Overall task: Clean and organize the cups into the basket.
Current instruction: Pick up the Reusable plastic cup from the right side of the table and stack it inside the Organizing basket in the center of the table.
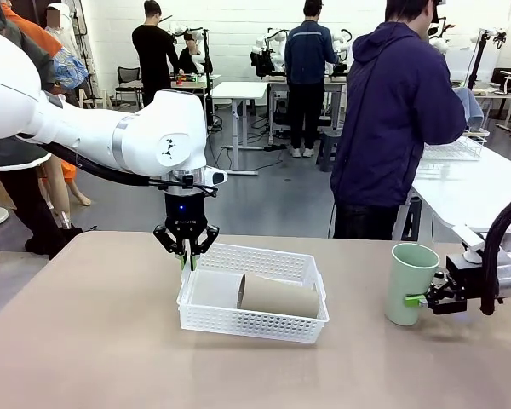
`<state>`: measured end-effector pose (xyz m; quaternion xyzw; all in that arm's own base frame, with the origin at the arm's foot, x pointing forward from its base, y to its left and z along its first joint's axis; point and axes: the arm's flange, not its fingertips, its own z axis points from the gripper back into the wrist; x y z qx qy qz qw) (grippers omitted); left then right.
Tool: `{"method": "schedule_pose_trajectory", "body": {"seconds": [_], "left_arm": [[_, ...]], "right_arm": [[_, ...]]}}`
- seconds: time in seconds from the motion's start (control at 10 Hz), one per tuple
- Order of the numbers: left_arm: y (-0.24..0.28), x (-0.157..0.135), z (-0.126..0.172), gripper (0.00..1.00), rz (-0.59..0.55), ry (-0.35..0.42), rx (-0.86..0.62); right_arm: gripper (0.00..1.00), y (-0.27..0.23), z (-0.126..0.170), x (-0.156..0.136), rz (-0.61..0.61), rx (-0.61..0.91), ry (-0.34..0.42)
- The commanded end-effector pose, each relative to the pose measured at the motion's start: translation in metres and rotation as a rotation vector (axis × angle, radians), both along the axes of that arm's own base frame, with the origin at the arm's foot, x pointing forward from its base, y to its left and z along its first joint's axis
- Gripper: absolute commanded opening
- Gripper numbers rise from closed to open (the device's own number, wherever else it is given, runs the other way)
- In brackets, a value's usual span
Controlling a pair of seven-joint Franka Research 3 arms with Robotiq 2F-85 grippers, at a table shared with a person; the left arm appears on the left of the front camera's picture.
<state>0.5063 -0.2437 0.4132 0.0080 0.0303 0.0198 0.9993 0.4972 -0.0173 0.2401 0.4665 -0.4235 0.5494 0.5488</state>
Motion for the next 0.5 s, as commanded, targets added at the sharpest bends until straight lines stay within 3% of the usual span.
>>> {"method": "schedule_pose_trajectory", "body": {"seconds": [0.0, 0.2, 0.3, 0.4], "left_arm": [[-0.0011, -0.0012, 0.0001, 0.0, 0.011, -0.004, 0.0], [-0.0011, -0.0012, 0.0001, 0.0, 0.011, -0.004, 0.0], [-0.0011, -0.0012, 0.0001, 0.0, 0.011, -0.004, 0.0], [-0.0011, -0.0012, 0.0001, 0.0, 0.011, -0.004, 0.0]], "right_arm": [[0.0, -0.0049, -0.0038, 0.0021, 0.033, 0.014, -0.021], [0.0, -0.0055, -0.0033, 0.0029, 0.031, 0.012, -0.026], [0.25, -0.0059, -0.003, 0.0011, 0.033, 0.01, -0.027], [0.25, -0.0008, 0.0043, -0.007, 0.016, 0.016, -0.002]]}}
